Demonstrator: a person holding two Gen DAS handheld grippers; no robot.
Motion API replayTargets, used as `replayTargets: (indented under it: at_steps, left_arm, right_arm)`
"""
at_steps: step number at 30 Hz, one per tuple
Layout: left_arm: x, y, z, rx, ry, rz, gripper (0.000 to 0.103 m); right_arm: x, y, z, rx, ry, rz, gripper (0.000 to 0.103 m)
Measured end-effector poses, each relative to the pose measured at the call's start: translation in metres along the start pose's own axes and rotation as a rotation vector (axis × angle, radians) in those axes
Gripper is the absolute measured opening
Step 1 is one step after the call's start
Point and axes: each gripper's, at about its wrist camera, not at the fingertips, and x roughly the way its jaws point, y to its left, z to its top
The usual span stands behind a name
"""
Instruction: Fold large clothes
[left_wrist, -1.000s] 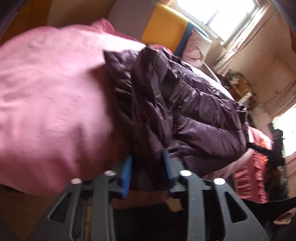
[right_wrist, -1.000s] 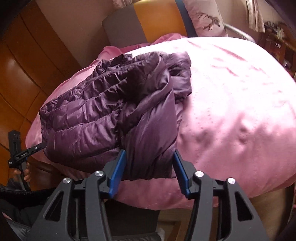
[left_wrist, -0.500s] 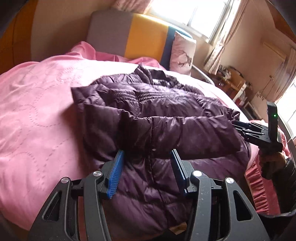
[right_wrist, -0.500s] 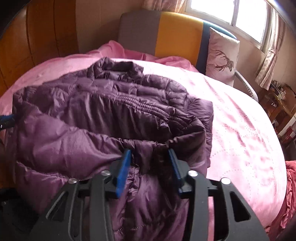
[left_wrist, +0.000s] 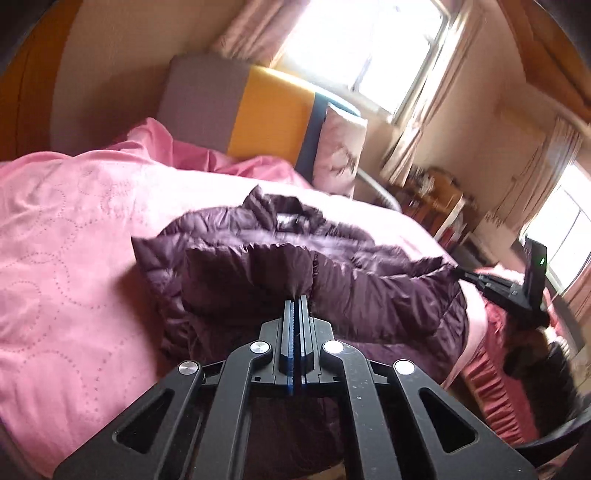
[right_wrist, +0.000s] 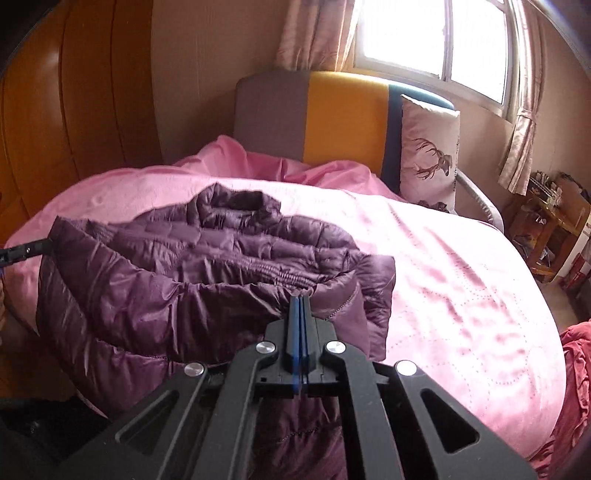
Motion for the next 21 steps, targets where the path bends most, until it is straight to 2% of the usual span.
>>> replayTargets:
  at_steps: [2, 5, 8, 11, 14, 16, 17, 18, 20, 21]
  left_arm:
    - [0.003, 0.008, 0.009, -0.018, -0.024, 0.016, 0.001]
    - [0.026, 0.021, 0.017, -0.047, -0.009, 0.038, 0.001]
    - [0.07, 0.029, 0.016, -0.02, 0.071, 0.14, 0.001]
    - [0.097, 0.033, 0.013, -0.008, 0.126, 0.191, 0.001]
    - [0.096, 0.027, 0.014, 0.017, 0.128, 0.199, 0.001]
    - [0.081, 0.027, 0.016, 0.007, 0.099, 0.178, 0.006]
    - [0.072, 0.029, 0.017, -0.004, 0.084, 0.172, 0.021]
    - [0.067, 0.031, 0.019, -0.013, 0.073, 0.177, 0.045]
    - [0.053, 0.038, 0.022, -0.035, 0.019, 0.214, 0.072]
    - [0.047, 0.042, 0.023, -0.04, -0.005, 0.237, 0.073]
  right_arm:
    - [0.01, -0.004, 0.007, 0.039, -0.018, -0.018, 0.0]
    - [0.049, -0.006, 0.011, 0.07, 0.014, -0.066, 0.0]
    - [0.093, -0.008, 0.006, 0.098, 0.099, -0.09, 0.0]
    - [0.117, -0.009, -0.006, 0.097, 0.156, -0.099, 0.0]
    - [0.12, -0.01, -0.011, 0.113, 0.167, -0.081, 0.0]
    - [0.113, -0.013, -0.011, 0.129, 0.153, -0.06, 0.002]
    - [0.107, -0.016, -0.01, 0.143, 0.141, -0.041, 0.01]
    - [0.099, -0.019, -0.01, 0.158, 0.123, -0.025, 0.018]
    - [0.082, -0.023, -0.008, 0.174, 0.082, -0.001, 0.055]
    - [0.073, -0.025, -0.007, 0.175, 0.059, -0.007, 0.06]
